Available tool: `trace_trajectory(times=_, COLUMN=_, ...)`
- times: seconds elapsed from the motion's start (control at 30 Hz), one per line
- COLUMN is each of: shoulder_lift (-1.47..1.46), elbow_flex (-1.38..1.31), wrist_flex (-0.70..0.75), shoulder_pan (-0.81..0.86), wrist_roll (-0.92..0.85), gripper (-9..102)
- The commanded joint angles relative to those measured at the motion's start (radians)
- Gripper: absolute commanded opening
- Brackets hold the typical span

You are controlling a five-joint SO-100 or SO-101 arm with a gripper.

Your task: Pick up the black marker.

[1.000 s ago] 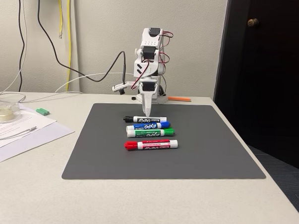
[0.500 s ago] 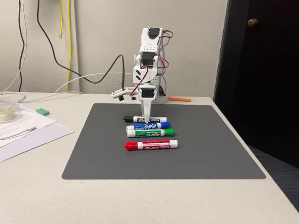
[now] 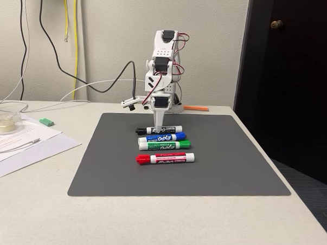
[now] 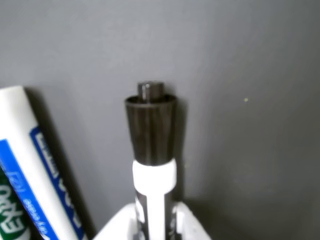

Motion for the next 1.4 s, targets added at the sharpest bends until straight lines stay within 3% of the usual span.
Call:
trace_trajectory(times=0.0, shoulder_lift=0.009, elbow_flex=-0.003, wrist_flex=-0.002, shoulder_pan=0.003, wrist_roll=-0.003, gripper=0)
trace_trajectory(times=0.43, shoulder_lift=0.112, elbow_flex=-0.032, wrist_flex=0.037, shoulder_pan=0.011, wrist_roll=0.008, gripper=0)
trace_trajectory(times=1.0, shoulder_lift=0.206, elbow_flex=-0.568, wrist_flex=0.379, shoulder_pan=-0.025, wrist_roll=0.284, gripper=0)
trace_trajectory(times=1.17, shoulder_lift=0.268, elbow_flex=-0.632, wrist_flex=0.347, shoulder_pan=-0.031, wrist_roll=0.291, gripper=0)
trace_trajectory(times=1.37, shoulder_lift=0.399, elbow_flex=-0.615, wrist_flex=0.232, shoulder_pan=-0.054, wrist_roll=0.425, gripper=0)
